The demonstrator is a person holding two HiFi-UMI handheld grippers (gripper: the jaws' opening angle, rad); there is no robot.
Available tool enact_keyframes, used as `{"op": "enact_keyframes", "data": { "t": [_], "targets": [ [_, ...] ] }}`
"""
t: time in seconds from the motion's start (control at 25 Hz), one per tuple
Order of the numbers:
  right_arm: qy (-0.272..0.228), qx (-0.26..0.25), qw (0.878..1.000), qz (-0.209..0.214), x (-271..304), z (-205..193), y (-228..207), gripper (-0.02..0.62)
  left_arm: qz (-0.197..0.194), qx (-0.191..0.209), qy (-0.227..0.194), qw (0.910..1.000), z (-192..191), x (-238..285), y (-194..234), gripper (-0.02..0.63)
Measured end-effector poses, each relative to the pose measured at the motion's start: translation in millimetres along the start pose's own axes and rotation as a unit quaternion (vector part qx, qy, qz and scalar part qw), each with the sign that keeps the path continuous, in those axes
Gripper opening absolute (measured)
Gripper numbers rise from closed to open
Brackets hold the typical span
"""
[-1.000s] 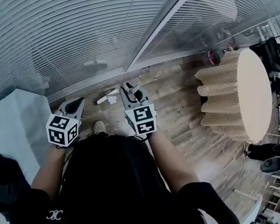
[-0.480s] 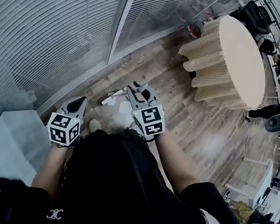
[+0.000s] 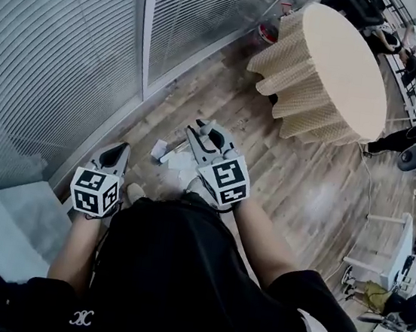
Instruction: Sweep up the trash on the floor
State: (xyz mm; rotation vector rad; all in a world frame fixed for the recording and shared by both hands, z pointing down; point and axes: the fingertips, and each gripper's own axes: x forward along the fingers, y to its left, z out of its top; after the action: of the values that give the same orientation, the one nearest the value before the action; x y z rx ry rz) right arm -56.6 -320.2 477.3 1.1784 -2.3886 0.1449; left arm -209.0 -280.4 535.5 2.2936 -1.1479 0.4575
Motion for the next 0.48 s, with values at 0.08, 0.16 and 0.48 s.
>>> {"op": "enact_keyframes", "data": {
  "t": [0.08,0.16,0.48],
  "targets": [
    [-0.018,0.005,1.000,0.002,-10,14,-8,0.098,-0.001,0.005,-0.005,1.0000,8,4,-7,-0.005],
    [-0.036,0.012,0.999,0.002,-19,28,-16,0.098,-0.003,0.009,-0.014,0.9999,19,8,-14,-0.005],
    [-0.087,0.060,0.994,-0.024,-61,66,-52,0.098,-0.021,0.049,-0.060,0.9968,83,27,-66,-0.005]
  ]
}}
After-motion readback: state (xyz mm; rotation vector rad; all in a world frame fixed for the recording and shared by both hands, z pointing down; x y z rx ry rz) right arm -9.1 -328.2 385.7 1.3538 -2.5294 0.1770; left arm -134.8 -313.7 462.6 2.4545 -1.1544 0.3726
